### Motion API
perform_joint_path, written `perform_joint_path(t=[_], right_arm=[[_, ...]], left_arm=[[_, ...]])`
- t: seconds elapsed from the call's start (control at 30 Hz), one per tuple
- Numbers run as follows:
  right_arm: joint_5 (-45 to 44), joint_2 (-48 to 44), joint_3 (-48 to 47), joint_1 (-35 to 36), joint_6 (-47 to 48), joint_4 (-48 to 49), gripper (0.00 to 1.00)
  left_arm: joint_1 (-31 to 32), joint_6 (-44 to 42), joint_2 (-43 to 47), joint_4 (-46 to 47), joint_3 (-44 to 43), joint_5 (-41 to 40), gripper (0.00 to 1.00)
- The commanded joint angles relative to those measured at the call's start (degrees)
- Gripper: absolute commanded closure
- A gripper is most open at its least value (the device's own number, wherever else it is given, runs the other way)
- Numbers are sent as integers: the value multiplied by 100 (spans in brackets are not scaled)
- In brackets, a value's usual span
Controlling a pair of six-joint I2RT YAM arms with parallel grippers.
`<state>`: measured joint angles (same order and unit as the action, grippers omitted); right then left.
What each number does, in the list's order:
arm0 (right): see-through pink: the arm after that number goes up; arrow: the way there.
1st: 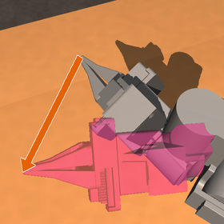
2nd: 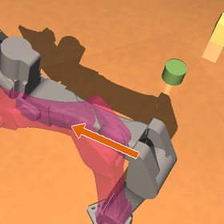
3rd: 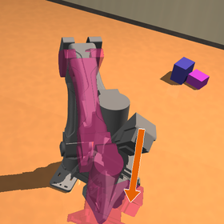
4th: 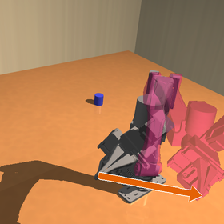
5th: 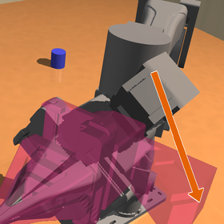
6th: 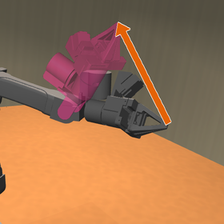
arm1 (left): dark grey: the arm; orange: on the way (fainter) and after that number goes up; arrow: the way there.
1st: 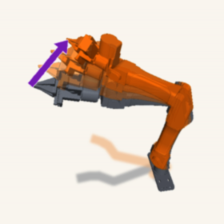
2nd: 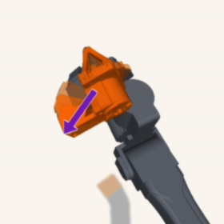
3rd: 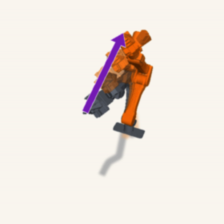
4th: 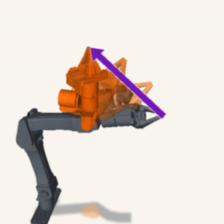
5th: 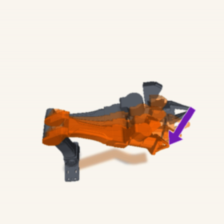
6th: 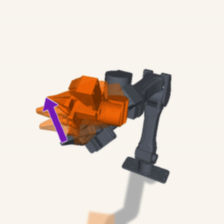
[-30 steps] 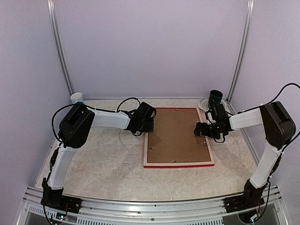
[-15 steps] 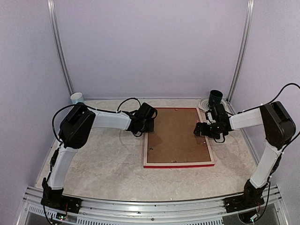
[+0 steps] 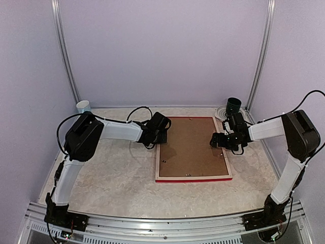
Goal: Put the photo into the frame
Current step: Press the fastener onto the backboard.
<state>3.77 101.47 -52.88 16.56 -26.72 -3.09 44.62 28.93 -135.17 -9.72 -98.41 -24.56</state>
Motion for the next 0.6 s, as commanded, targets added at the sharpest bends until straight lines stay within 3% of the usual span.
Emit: perform_joint_path(t=[0.0,0.13,0.33,0.47,0.57], right_arm=[[123,-39,68,-82,-79,-77,1],[140,-66,86,-82,-88,-70,1],[387,-244,94,-114,-87,-26,1],[510,-497,112,-165,-97,-48,1],[512,-722,135,-187,-73,-74,1]], left_arm=[[-3,62,65,250,280,-194,94],[-5,94,402,629,648,-120,67],[-41,21,1102,1119,1218,-230,38],[-36,42,1576,1320,1645,-229,22],[26,51,1907,1222,1846,-155,18]])
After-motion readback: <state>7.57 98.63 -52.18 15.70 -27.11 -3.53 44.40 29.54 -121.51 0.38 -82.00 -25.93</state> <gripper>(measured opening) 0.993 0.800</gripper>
